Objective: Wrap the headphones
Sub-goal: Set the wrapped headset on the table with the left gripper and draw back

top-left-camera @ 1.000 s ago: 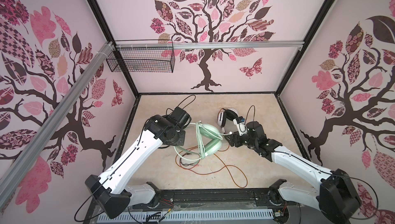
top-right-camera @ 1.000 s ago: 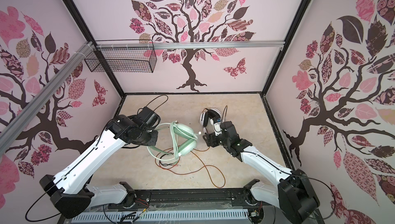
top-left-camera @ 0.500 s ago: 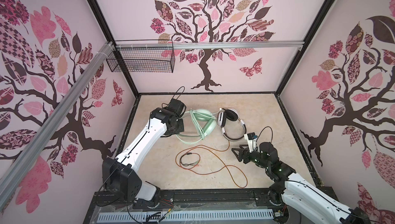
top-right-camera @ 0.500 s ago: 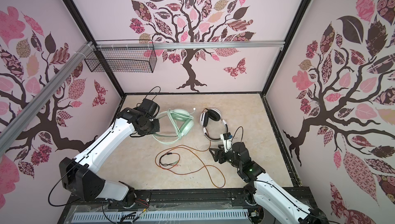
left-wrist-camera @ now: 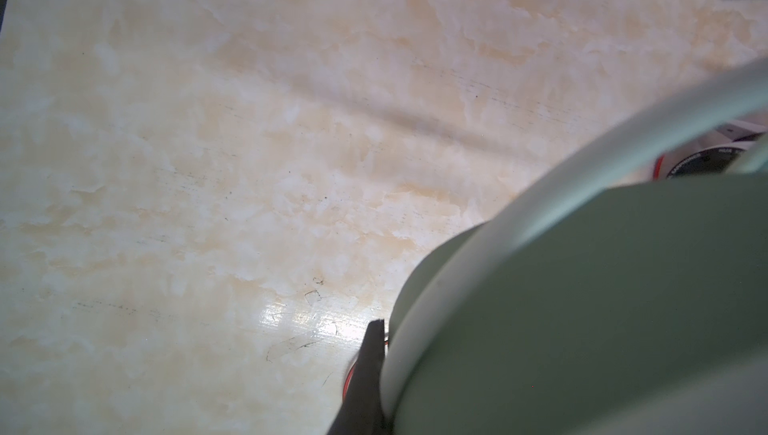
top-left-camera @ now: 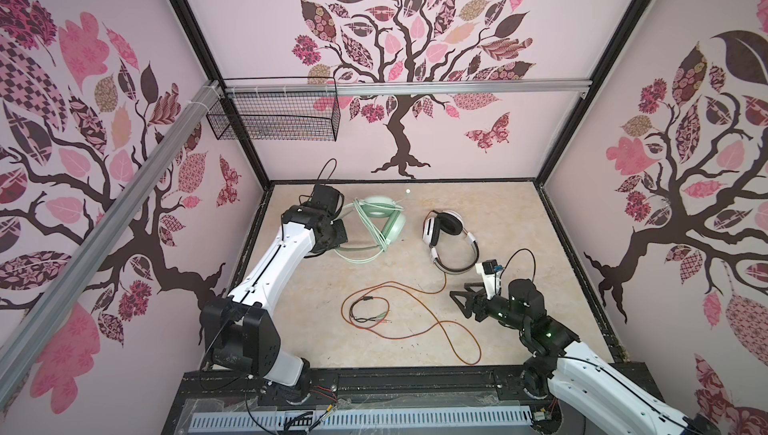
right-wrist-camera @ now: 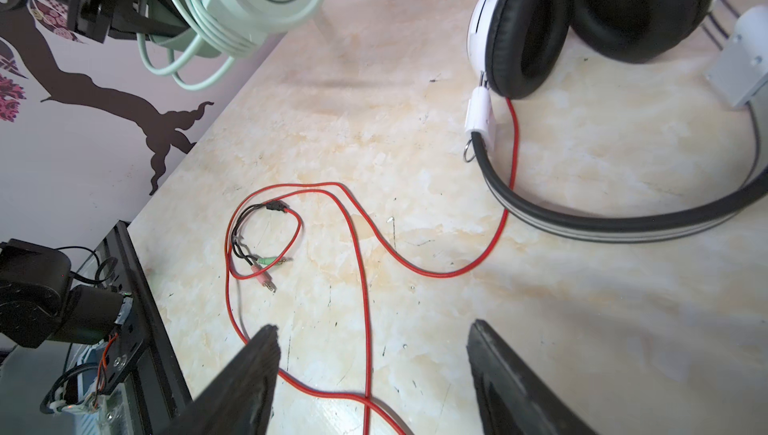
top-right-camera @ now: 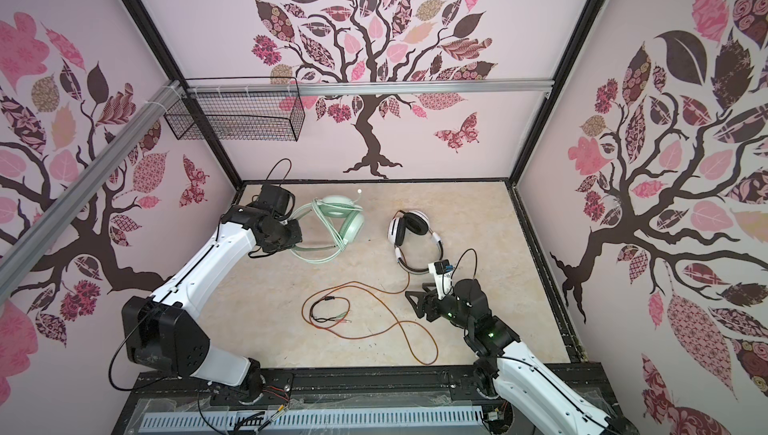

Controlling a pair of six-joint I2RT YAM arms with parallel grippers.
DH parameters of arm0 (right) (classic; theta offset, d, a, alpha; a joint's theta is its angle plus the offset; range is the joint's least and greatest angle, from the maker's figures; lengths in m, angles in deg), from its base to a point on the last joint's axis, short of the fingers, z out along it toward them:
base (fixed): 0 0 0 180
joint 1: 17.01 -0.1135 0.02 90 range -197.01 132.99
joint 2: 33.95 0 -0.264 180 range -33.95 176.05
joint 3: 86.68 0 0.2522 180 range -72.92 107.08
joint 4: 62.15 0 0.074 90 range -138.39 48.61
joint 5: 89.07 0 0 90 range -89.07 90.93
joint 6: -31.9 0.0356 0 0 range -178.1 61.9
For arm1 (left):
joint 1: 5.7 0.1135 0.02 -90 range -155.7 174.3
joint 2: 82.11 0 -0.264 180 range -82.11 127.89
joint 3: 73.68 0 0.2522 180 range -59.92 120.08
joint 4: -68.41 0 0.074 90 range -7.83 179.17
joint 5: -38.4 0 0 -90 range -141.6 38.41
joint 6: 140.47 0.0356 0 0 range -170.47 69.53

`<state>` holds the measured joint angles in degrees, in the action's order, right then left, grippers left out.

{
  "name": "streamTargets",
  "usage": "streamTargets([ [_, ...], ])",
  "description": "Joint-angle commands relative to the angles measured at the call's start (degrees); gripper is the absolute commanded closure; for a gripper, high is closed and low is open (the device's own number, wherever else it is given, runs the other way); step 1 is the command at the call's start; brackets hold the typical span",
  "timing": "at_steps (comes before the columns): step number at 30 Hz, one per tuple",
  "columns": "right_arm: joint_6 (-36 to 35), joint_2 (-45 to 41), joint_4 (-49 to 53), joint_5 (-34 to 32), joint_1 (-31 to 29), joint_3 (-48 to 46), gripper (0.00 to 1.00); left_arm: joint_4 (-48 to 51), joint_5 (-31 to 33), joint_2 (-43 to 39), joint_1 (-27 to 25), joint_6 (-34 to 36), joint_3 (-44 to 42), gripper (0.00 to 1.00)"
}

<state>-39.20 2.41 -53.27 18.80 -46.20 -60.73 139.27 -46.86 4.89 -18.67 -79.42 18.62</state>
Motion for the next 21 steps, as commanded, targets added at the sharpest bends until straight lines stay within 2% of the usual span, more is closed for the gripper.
streamTargets([
  [1,-0.34,0.57,0.08,1.04,-0.25,1.64,0.26,-0.93,-3.78,4.04,2.52,-1.28,3.06,1.00],
  [14,-0.76,-2.87,1.29,-1.55,-0.21,1.26,0.25,2.18,-11.11,16.73,9.03,-2.02,15.55,1.00],
  [21,-0.88,-3.04,1.41,-1.67,-0.19,1.27,0.24,-2.17,-17.09,18.98,14.17,-2.87,9.94,1.00],
])
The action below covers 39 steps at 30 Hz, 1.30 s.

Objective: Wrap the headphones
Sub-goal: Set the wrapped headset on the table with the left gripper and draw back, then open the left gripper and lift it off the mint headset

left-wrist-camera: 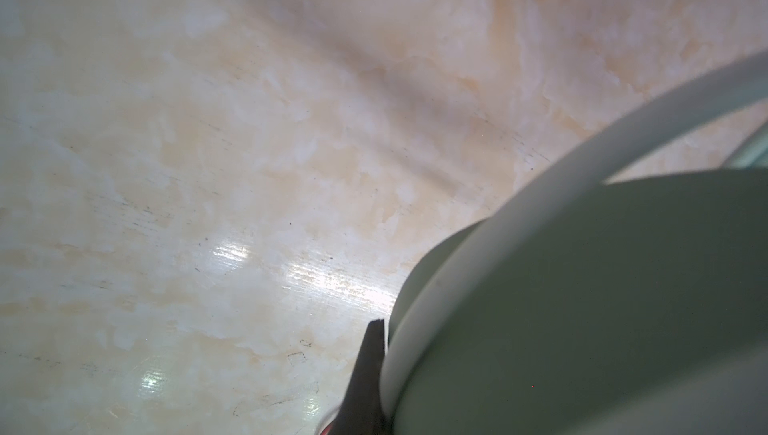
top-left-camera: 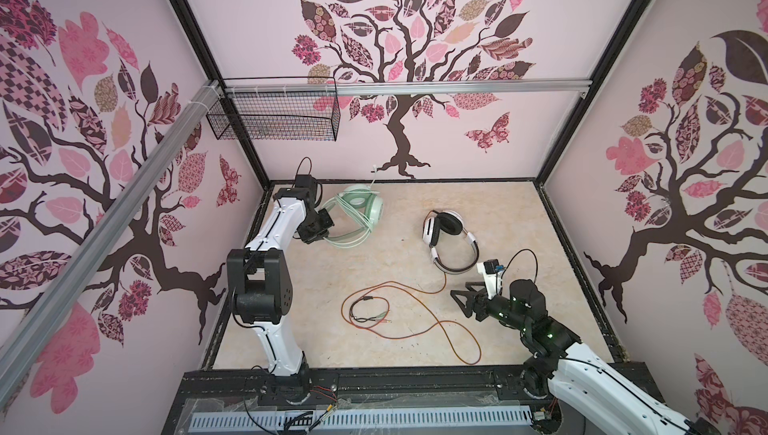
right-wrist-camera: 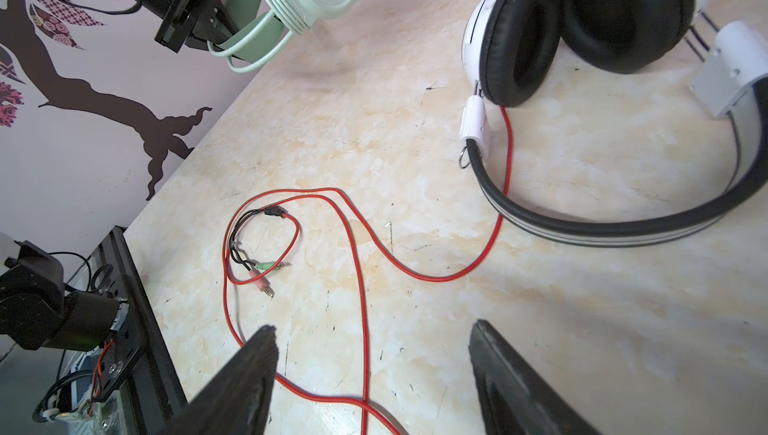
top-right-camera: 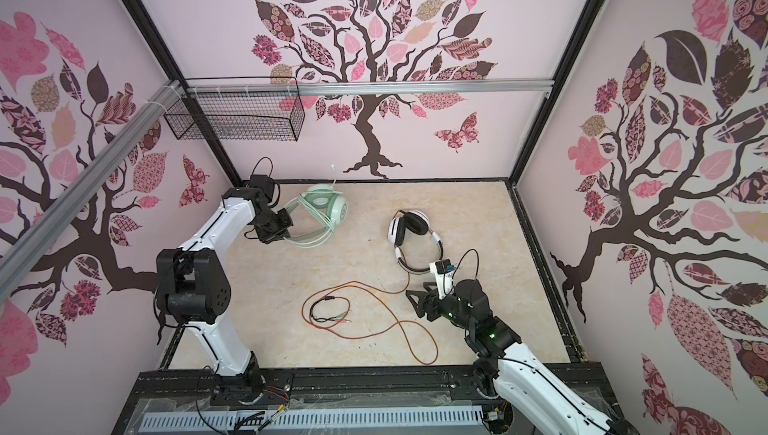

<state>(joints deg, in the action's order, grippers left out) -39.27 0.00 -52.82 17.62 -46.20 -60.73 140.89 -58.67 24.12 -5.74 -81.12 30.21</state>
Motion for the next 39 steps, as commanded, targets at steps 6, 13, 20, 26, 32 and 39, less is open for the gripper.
streamTargets([
  [6,-0.58,-0.82,0.66,-0.10,-0.24,1.16,0.24,-2.50,-4.53,2.65,1.75,-0.67,-0.36,1.00],
  [13,-0.53,-1.25,0.82,0.10,-0.21,1.01,0.23,-0.74,-3.34,6.19,2.25,0.15,0.83,1.00],
  [20,-0.53,-1.61,1.02,0.10,-0.20,0.97,0.23,1.46,-1.75,9.73,2.24,0.63,2.28,1.00],
  [26,-0.54,-1.79,0.95,0.27,-0.22,0.95,0.22,2.49,-0.07,11.15,2.30,0.85,2.94,1.00],
  [32,-0.43,-1.44,0.83,0.53,-0.25,0.97,0.22,3.48,0.96,12.79,2.32,1.11,3.80,1.00],
  [39,-0.50,-1.52,0.72,0.63,-0.18,1.04,0.22,4.56,1.69,13.54,2.33,1.28,3.98,1.00],
])
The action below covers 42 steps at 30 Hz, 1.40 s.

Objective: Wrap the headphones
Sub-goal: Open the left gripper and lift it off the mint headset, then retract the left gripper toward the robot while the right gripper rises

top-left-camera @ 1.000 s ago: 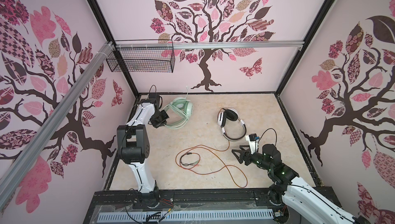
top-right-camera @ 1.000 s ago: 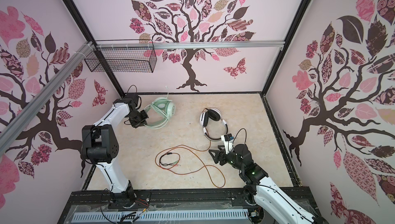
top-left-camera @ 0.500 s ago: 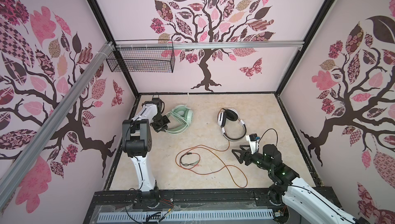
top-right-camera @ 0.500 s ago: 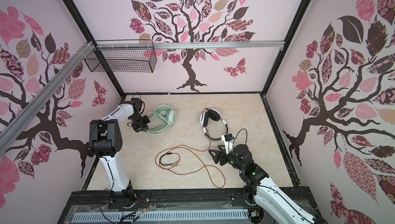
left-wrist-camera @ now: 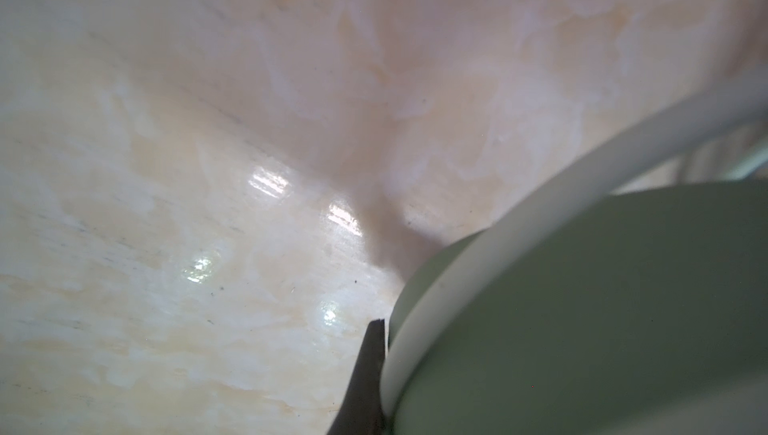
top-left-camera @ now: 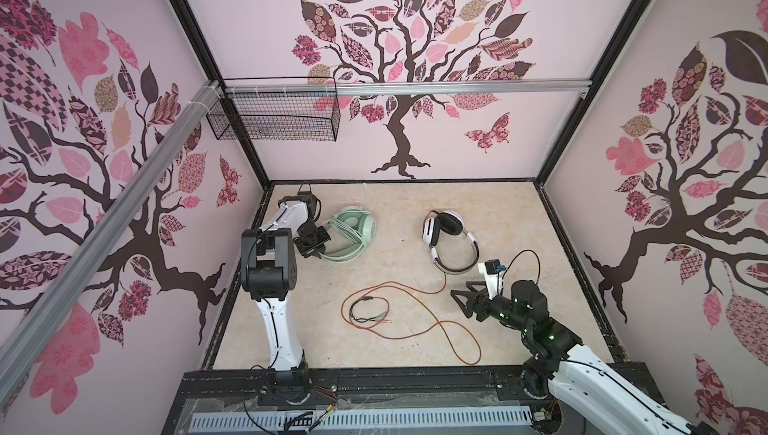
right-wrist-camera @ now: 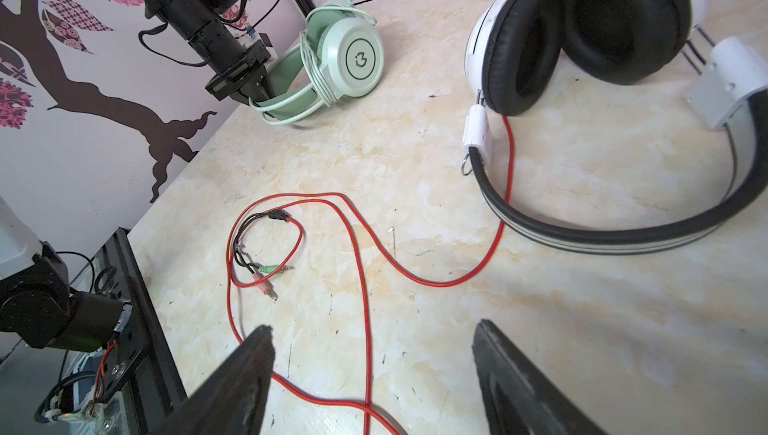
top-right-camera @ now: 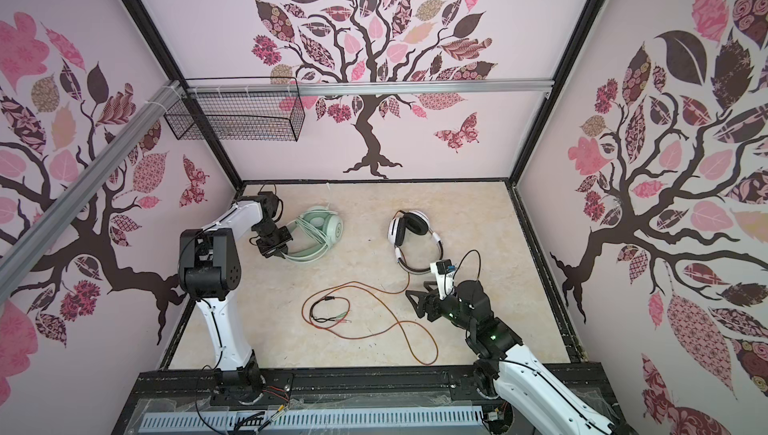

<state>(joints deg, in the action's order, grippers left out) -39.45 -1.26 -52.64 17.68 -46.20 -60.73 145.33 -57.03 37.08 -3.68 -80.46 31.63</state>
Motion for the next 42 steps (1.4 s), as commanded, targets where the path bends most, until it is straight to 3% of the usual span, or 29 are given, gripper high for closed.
streamTargets([
  [1,-0.35,-0.34,0.65,0.56,-0.25,1.06,0.22,0.04,0.20,0.51,0.26,0.64,2.53,1.00],
  [6,-0.30,-0.61,0.74,0.47,-0.25,0.96,0.22,0.28,0.25,0.24,0.28,0.70,2.56,0.82],
  [24,-0.49,-0.69,0.92,0.39,-0.21,0.95,0.21,0.31,0.67,-2.39,0.13,1.06,2.18,0.60],
  [25,-0.51,-0.67,0.97,0.40,-0.23,0.94,0.21,0.28,0.69,-2.65,0.01,1.22,2.16,0.53],
  [26,-0.48,-0.61,0.96,0.39,-0.25,0.95,0.21,0.05,0.36,-3.04,-0.29,1.42,2.11,0.12],
  [27,-0.51,-0.51,0.93,0.40,-0.23,0.96,0.21,-0.18,0.33,-3.42,-0.51,1.51,2.13,0.09],
  [36,-0.49,-0.09,0.84,0.21,-0.21,0.91,0.20,-2.65,1.50,-10.60,-1.92,1.53,0.13,0.08],
  [42,-0.68,1.23,0.77,0.21,-0.18,1.01,0.20,-8.38,1.28,-22.51,-2.94,1.69,-4.41,0.09],
])
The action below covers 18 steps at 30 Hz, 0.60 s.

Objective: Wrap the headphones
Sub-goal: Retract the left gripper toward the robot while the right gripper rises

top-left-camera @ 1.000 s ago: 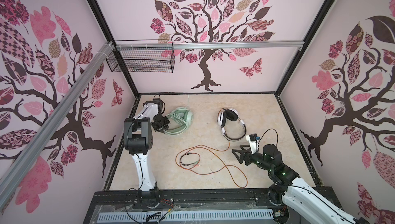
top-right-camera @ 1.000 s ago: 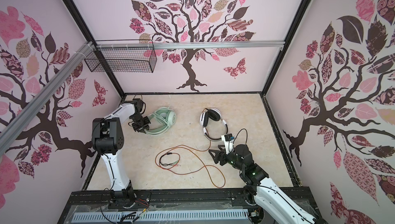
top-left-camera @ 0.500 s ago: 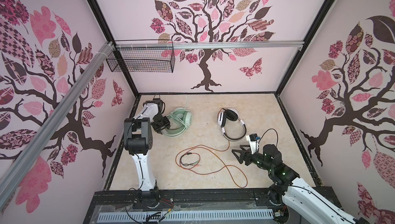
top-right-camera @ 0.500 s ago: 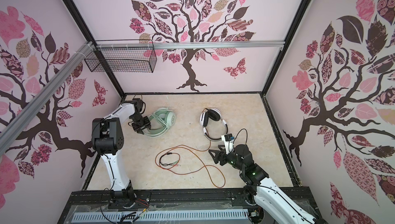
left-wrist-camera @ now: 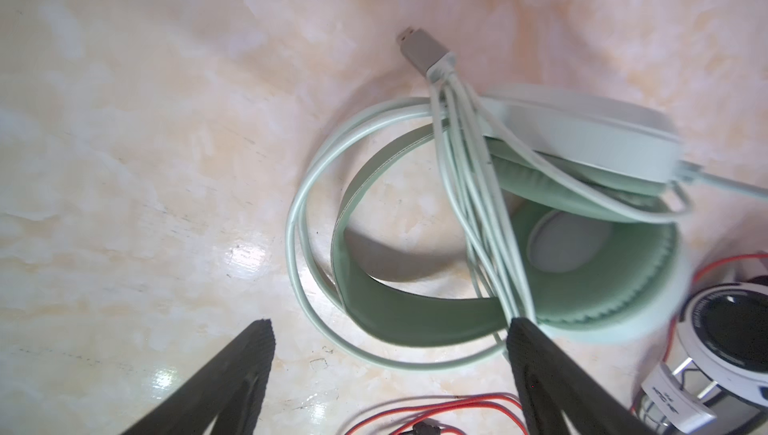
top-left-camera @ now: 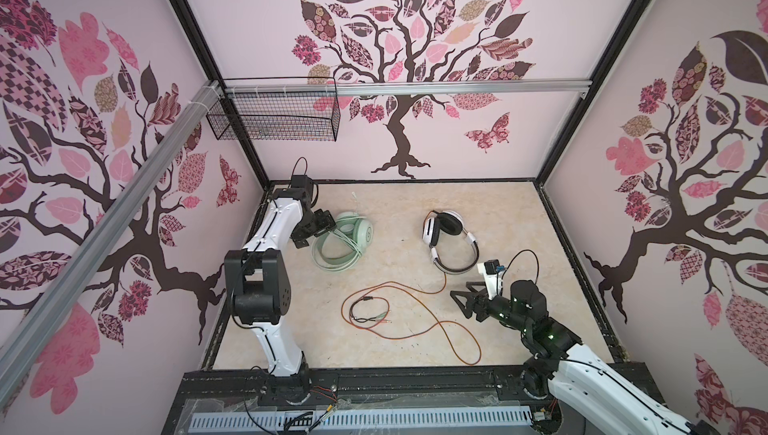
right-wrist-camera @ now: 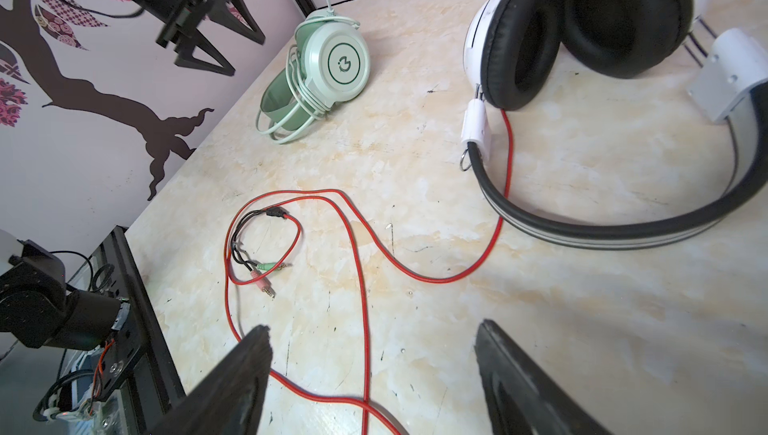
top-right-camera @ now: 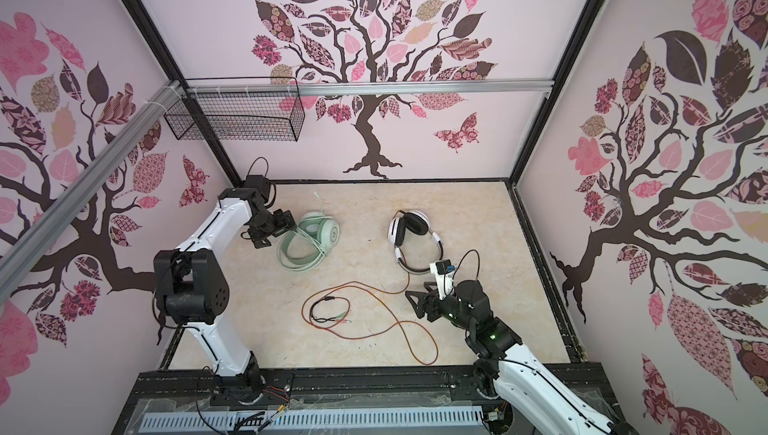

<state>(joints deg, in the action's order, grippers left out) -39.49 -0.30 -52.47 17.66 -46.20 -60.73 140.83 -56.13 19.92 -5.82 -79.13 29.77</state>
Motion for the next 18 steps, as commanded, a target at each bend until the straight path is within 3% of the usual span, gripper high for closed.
streamTargets([
  [1,-0.59,0.28,0.49,0.19,-0.21,1.00,0.20,-5.08,2.14,-8.12,-1.66,0.37,-3.53,0.10],
  [4,-0.36,0.36,0.44,-0.92,-0.25,1.32,0.20,-7.83,13.81,-15.72,-6.16,1.52,-6.67,0.11],
  [7,-0.29,-0.10,1.37,-2.80,-0.25,1.80,0.19,-12.31,18.37,-25.70,-10.18,3.31,-11.93,0.12],
  [8,-0.33,-0.52,1.86,-3.51,-0.23,1.96,0.01,-12.91,18.34,-29.40,-11.20,4.22,-13.97,0.12],
  [13,-0.13,-2.62,1.90,-4.86,-0.19,1.19,0.00,-16.57,13.28,-49.14,-11.75,5.50,-25.49,0.05],
  [18,0.35,-1.67,1.85,-6.81,-0.25,1.51,0.00,-12.84,13.72,-63.80,-11.81,2.53,-33.56,0.04],
])
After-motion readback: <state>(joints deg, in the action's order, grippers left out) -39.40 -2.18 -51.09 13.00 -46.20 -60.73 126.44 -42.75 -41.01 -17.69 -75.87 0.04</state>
